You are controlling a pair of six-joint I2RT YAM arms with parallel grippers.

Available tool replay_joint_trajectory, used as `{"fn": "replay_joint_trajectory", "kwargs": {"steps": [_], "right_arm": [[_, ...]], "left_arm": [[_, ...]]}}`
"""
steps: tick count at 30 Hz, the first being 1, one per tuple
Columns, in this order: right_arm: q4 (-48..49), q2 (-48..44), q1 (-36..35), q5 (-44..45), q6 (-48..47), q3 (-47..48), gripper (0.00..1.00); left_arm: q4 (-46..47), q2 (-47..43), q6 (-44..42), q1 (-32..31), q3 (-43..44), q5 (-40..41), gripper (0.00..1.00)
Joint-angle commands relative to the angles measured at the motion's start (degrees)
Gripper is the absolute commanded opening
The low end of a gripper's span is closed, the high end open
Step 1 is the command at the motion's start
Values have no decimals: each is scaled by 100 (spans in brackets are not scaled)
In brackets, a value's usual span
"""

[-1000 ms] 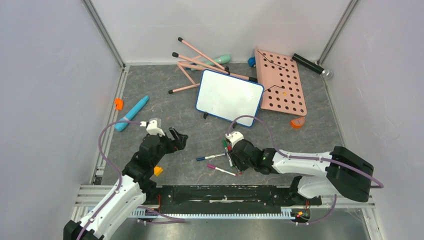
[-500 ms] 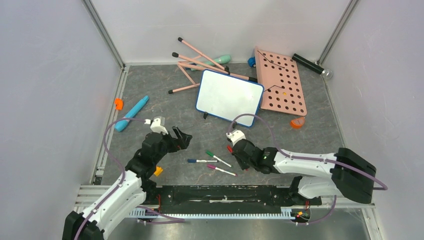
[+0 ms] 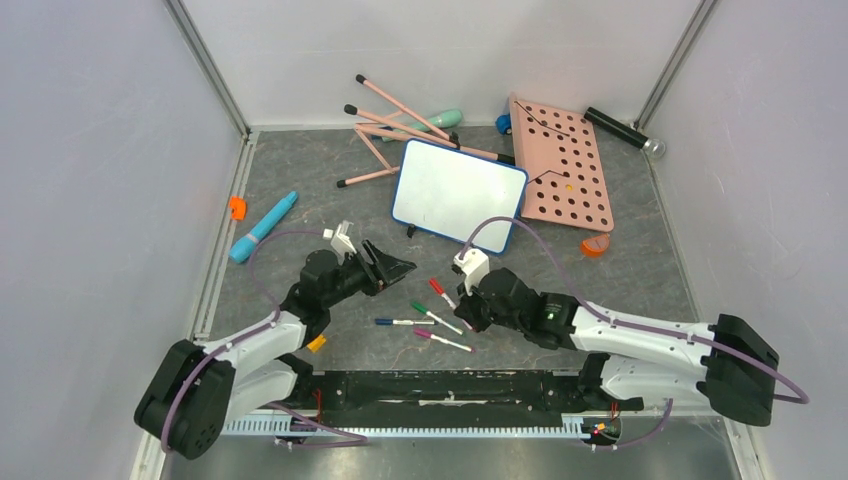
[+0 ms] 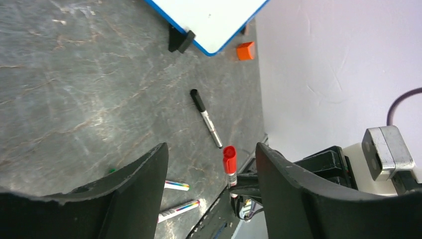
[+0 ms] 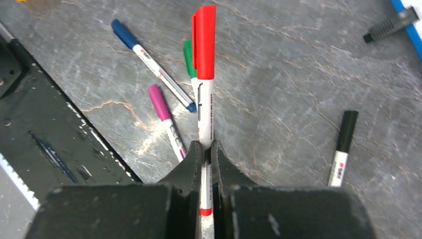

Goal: Write a sentence on the whiteboard
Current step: Pass from the right arm to the left

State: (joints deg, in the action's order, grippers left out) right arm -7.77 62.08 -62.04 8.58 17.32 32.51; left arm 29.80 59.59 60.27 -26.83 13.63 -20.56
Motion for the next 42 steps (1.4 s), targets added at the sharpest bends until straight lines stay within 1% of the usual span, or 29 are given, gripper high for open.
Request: {"fn": "replay_joint_trajectory", "kwargs": {"steps": [1,8,12,15,18,19,21,22,24,28,30,31,34,38,40,42], "right_arm": [[503,255,-13,-371,-145,417,0],[691,596,-10,-454,-185,743,0],[720,785,-11,-484,-197,903,0],[733,868,-10,-500,-186,950,0],[729,934,-12,-526,-186,998,0],[730,952,-12,-529,-187,1017,0],[728,976,-10,-550,-185,1042,0],[732,987,-11,-557,-191,1047,0],[733,952,-10,-551,-169,1019,16],[1213,559,-3,-313,66,637,54],[1644,159,45,-199,335,278,64],[1940,-8,91,-164,527,52,68],[3128,-589,260,-164,1376,-745,70],[4875,-909,384,-249,2453,-1674,70],[5483,-825,412,-306,2865,-1893,66],[5770,-602,427,-460,3048,-1847,60]], "left_arm": [[1043,269,584,-91,114,-568,68],[1116,413,642,-226,61,-598,63],[1114,441,636,-286,52,-603,63],[1107,479,622,-339,52,-614,57],[1120,569,596,-380,69,-654,46],[1118,610,570,-392,86,-680,38],[1133,678,546,-402,128,-726,16],[1156,707,544,-409,146,-752,3],[1228,738,574,-415,174,-790,2],[1497,675,1007,-402,83,-633,2],[1814,670,1367,-402,-42,-494,2],[2098,688,1552,-402,-95,-466,2],[2578,784,1941,-403,-110,-460,2],[3084,881,2337,-402,-114,-478,2],[3316,930,2463,-411,-86,-519,2],[3436,979,2449,-411,3,-670,2]]}}
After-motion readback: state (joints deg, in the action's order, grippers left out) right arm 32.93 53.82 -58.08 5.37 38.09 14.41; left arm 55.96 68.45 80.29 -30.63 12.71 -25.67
